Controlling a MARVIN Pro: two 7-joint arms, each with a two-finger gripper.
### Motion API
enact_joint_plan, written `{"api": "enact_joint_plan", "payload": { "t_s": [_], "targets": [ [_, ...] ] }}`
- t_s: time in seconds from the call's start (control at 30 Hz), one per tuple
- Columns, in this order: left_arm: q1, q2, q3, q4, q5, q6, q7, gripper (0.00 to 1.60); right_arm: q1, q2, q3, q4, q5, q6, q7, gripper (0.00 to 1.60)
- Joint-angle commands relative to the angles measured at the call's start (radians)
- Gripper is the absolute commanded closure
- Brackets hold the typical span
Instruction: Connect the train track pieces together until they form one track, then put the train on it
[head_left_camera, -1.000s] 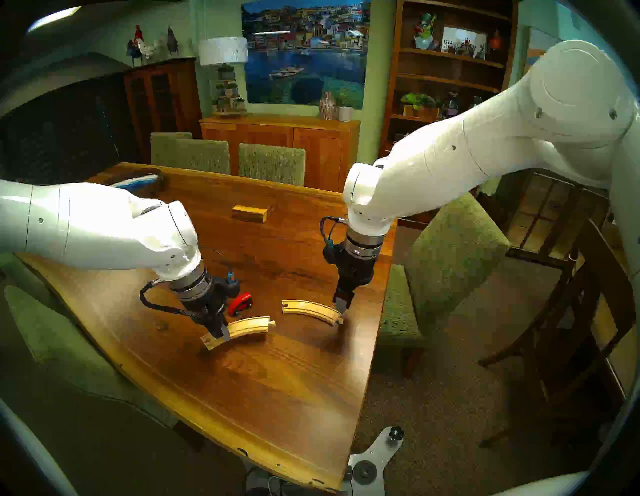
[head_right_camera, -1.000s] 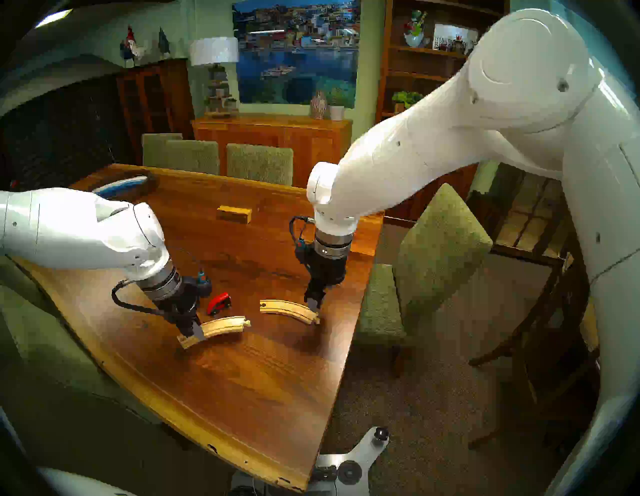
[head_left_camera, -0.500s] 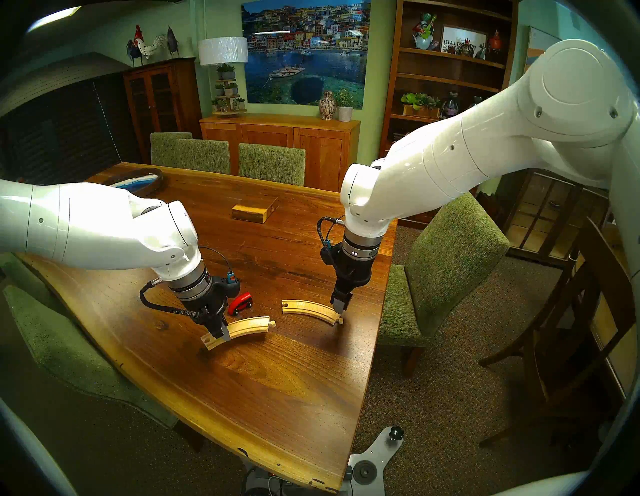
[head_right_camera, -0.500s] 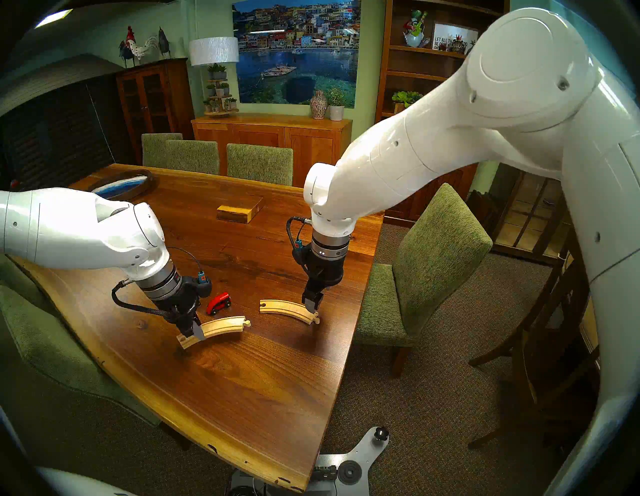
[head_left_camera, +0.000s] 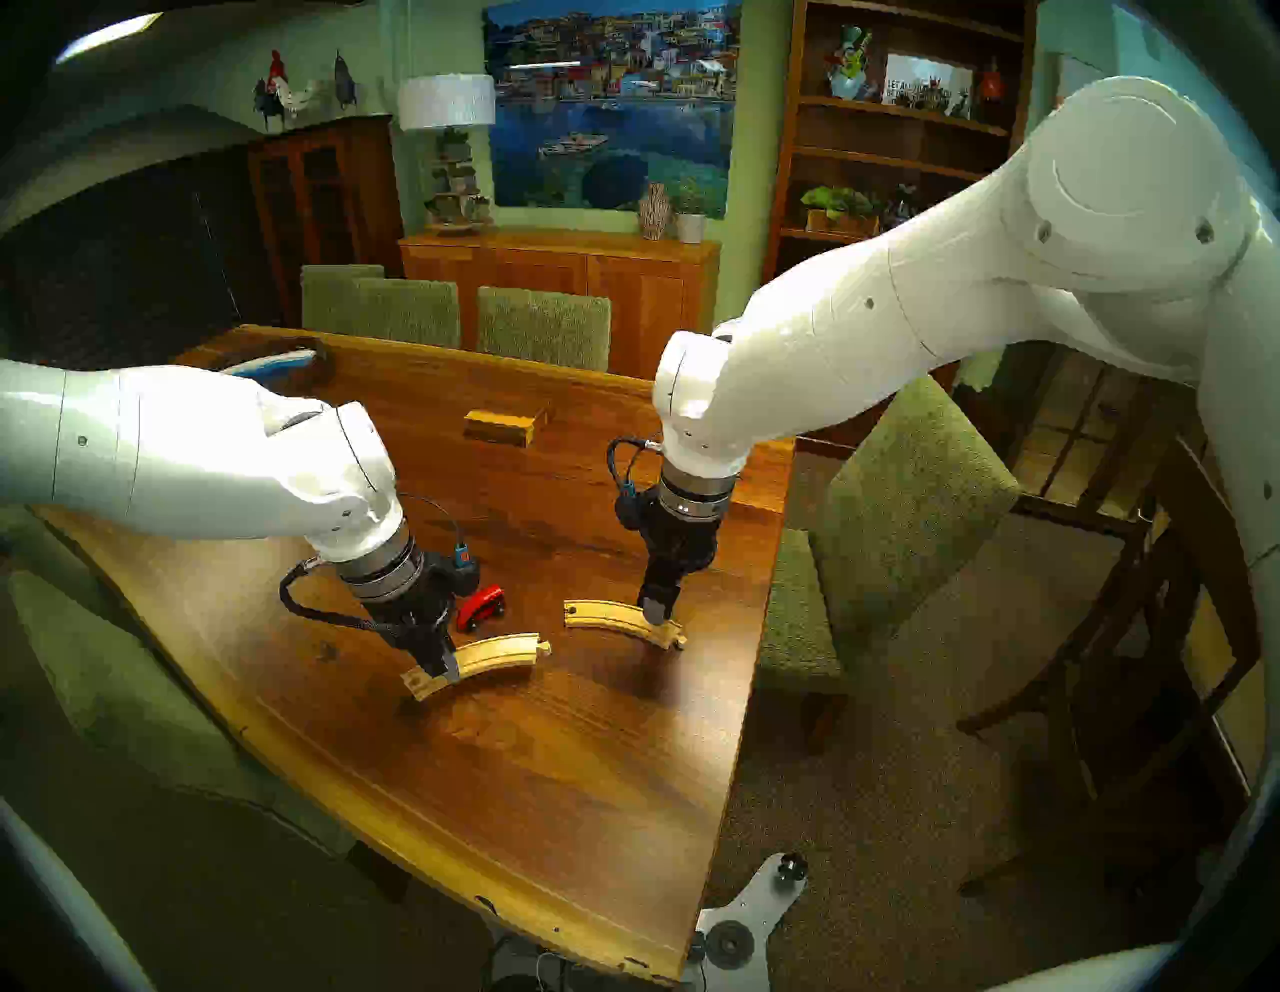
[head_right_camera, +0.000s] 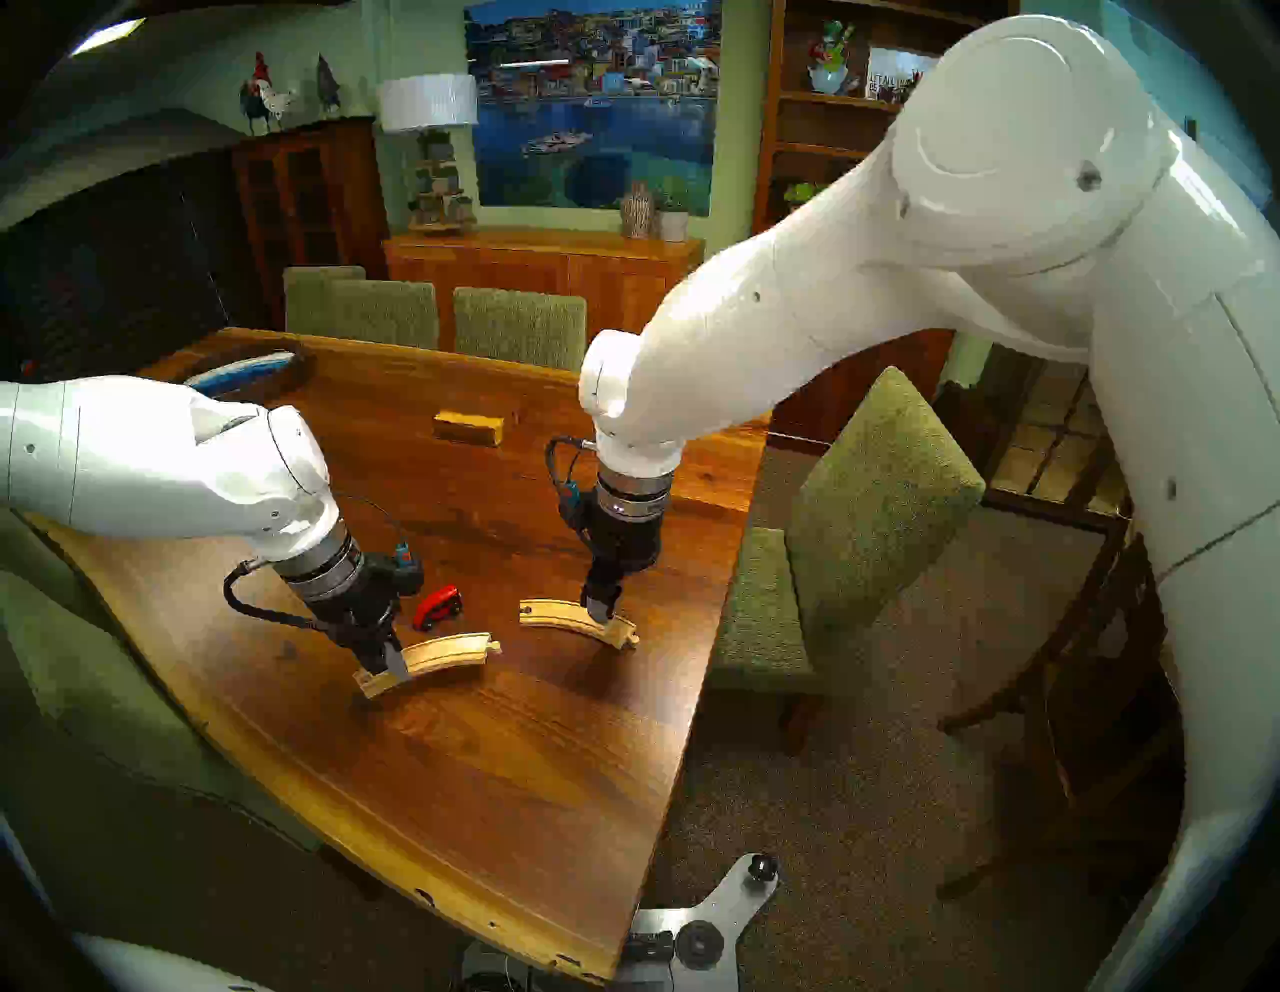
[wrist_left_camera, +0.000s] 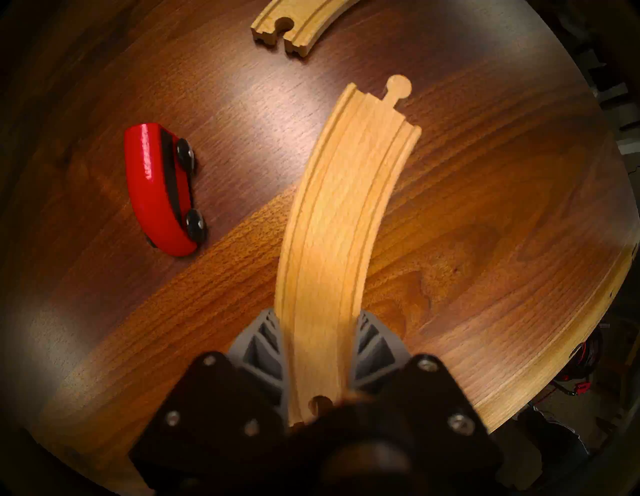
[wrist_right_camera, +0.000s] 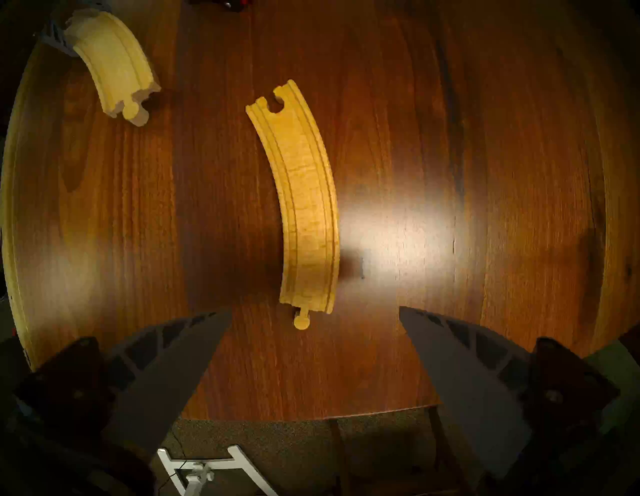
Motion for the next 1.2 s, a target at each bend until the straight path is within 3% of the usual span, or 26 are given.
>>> {"api": "enact_joint_plan", "payload": {
  "t_s": [0.0, 0.47, 0.77, 1.17],
  "targets": [
    [-0.028, 0.000, -0.017, 0.000, -0.001, 0.002, 0.003, 1.60, -0.027, -0.036, 0.000, 0.078, 0.008, 0.030, -0.009, 0.00],
    [-0.028, 0.000, -0.017, 0.000, -0.001, 0.002, 0.003, 1.60, -0.140, -0.081, -0.019, 0.260, -0.018, 0.073, 0.106, 0.00],
    [-0.028, 0.000, -0.017, 0.000, -0.001, 0.002, 0.003, 1.60, -0.191, -0.087, -0.034, 0.327, -0.041, 0.062, 0.179, 0.00],
    [-0.028, 0.000, -0.017, 0.000, -0.001, 0.003, 0.003, 1.60, -0.249, -0.109, -0.052, 0.396, -0.065, 0.058, 0.211, 0.00]
  ]
}}
